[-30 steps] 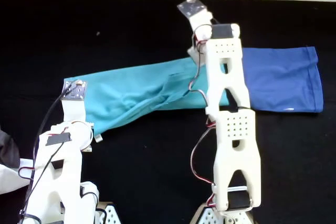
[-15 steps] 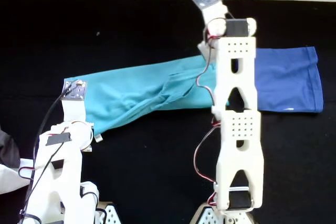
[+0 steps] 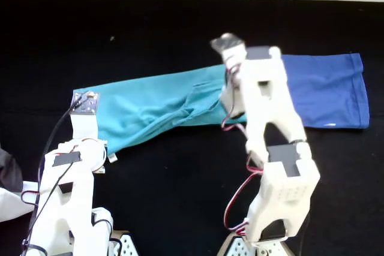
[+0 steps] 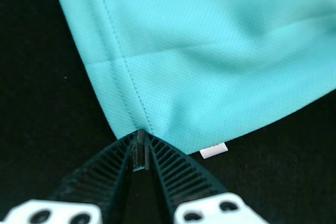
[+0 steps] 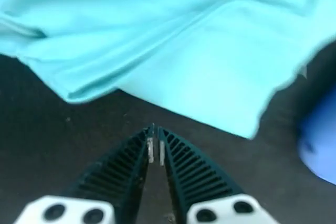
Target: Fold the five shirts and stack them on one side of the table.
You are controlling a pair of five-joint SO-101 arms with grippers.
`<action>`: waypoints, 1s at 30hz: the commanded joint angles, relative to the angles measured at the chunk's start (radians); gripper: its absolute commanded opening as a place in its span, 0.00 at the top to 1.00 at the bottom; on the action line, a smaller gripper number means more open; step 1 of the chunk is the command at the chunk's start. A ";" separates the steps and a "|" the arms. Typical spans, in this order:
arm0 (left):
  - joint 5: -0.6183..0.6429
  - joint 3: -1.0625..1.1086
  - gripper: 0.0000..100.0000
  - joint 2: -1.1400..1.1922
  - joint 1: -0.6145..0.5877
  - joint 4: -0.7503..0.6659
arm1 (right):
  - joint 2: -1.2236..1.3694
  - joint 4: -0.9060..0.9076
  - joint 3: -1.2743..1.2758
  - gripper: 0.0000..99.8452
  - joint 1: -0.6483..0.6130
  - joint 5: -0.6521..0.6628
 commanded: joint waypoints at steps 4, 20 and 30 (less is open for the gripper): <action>0.005 0.001 0.99 0.004 0.012 -0.014 | -0.068 -0.226 0.047 0.99 -0.074 -0.012; 0.005 0.001 0.99 0.004 0.012 -0.014 | 0.105 -0.378 -0.170 0.99 -0.143 -0.132; 0.005 0.001 0.99 0.004 0.012 -0.014 | 0.166 -0.384 -0.168 0.99 -0.200 -0.175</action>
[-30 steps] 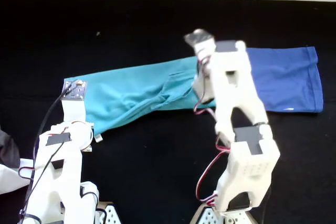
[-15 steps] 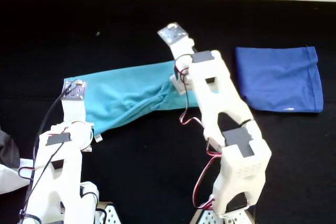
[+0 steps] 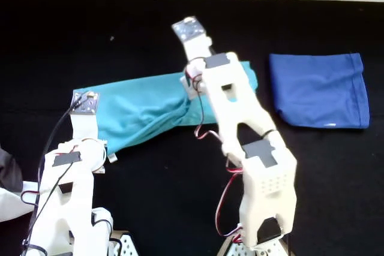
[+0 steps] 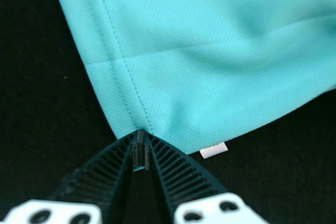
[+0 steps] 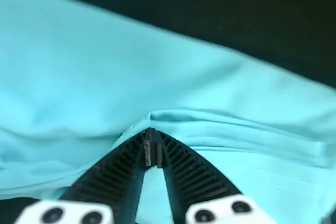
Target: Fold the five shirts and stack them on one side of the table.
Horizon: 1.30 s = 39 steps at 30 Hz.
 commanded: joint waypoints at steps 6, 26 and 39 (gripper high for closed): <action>0.005 0.001 0.99 0.004 0.012 -0.014 | 0.004 -0.015 -0.073 0.99 -0.007 -0.009; 0.124 -0.670 0.85 0.030 -0.021 0.672 | -0.064 0.693 -0.424 0.99 0.176 0.226; 0.181 -1.133 0.83 0.863 -0.163 0.516 | -0.437 0.742 -0.217 0.70 0.395 0.245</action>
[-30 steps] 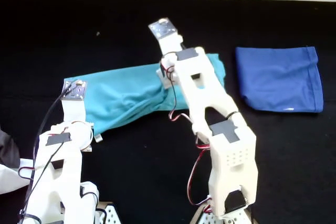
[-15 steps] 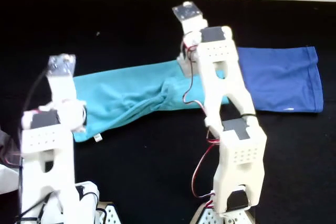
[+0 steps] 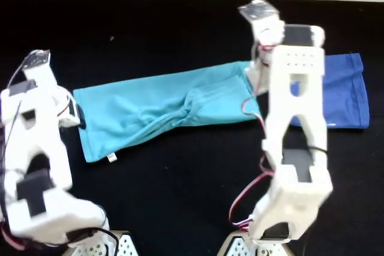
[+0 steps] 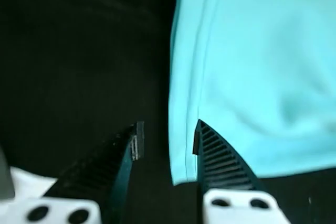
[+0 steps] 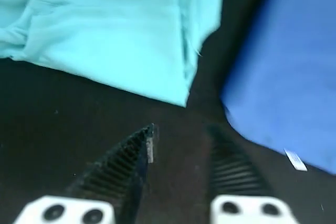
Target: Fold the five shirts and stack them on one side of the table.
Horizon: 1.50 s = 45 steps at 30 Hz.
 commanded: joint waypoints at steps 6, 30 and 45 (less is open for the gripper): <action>0.040 -0.380 0.83 0.395 0.073 0.066 | -0.545 0.013 0.450 0.70 0.033 0.060; -0.127 -1.242 0.99 0.949 -0.101 0.661 | -1.167 -0.209 1.185 0.70 0.306 0.060; -0.169 -1.079 0.99 0.593 -0.071 0.683 | -1.173 -0.616 1.600 0.99 0.392 0.057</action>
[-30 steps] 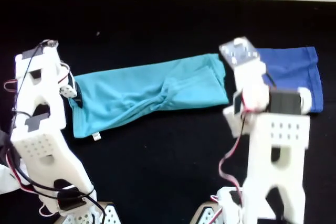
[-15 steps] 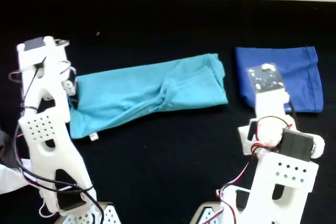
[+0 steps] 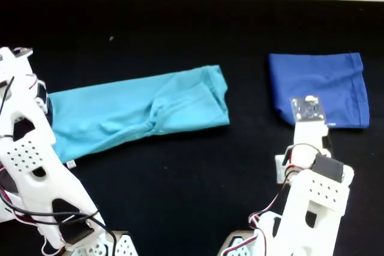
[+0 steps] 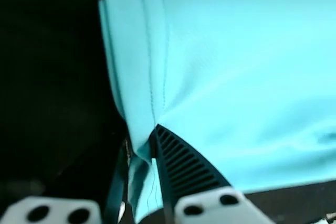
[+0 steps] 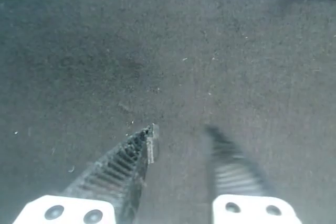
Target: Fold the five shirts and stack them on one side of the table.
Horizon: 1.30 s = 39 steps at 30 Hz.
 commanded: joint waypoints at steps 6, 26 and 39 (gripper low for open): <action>0.000 0.297 0.99 -0.541 0.317 0.012 | -0.022 -0.283 0.265 0.99 0.012 0.009; -0.002 0.096 0.99 -0.395 1.069 -0.262 | -0.022 -0.545 0.532 0.99 0.007 0.006; 0.000 -0.460 0.86 0.042 1.040 -0.278 | -0.022 -0.545 0.532 0.99 0.007 0.006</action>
